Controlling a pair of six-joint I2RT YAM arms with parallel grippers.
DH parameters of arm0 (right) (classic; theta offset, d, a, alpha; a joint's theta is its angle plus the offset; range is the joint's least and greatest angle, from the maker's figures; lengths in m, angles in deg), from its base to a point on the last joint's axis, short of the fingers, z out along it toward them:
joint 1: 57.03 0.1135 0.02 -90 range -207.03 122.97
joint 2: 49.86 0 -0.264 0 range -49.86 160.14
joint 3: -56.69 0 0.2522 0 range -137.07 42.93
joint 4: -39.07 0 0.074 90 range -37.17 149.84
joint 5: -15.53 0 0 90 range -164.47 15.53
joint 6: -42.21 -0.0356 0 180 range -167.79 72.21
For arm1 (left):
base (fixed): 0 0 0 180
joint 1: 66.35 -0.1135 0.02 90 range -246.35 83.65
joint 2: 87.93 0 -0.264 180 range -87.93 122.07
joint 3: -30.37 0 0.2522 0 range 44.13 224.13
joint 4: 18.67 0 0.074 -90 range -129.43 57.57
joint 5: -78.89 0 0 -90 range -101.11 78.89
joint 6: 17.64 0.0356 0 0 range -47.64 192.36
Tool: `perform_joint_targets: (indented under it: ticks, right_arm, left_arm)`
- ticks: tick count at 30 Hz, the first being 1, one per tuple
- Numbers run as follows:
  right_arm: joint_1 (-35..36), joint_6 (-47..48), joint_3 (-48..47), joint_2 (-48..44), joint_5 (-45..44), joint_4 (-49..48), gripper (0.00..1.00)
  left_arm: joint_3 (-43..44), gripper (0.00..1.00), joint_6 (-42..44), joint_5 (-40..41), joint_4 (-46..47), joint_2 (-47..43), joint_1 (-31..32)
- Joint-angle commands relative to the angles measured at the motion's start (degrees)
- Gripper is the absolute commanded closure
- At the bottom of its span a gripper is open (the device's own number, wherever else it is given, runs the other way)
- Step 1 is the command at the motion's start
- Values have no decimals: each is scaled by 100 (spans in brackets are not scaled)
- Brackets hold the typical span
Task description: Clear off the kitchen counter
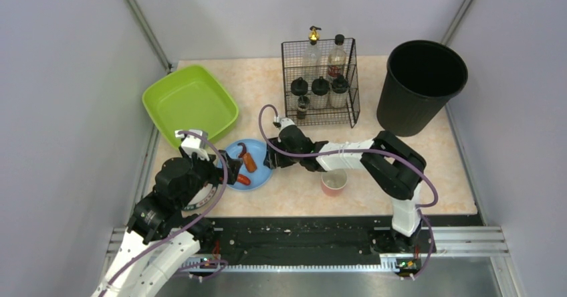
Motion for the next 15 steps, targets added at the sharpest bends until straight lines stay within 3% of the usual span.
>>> perform_joint_targets:
  ticks: [1, 7, 15]
  right_arm:
    - [80, -153, -69, 342, 142, -211, 45]
    - [79, -196, 56, 432, 130, -361, 65]
    - [78, -148, 69, 437, 77, -334, 100]
  left_arm:
    - [5, 1, 44, -39, 197, 22, -8]
    - [2, 1, 44, -20, 204, 28, -10]
    - [9, 1, 35, 4, 191, 58, -3]
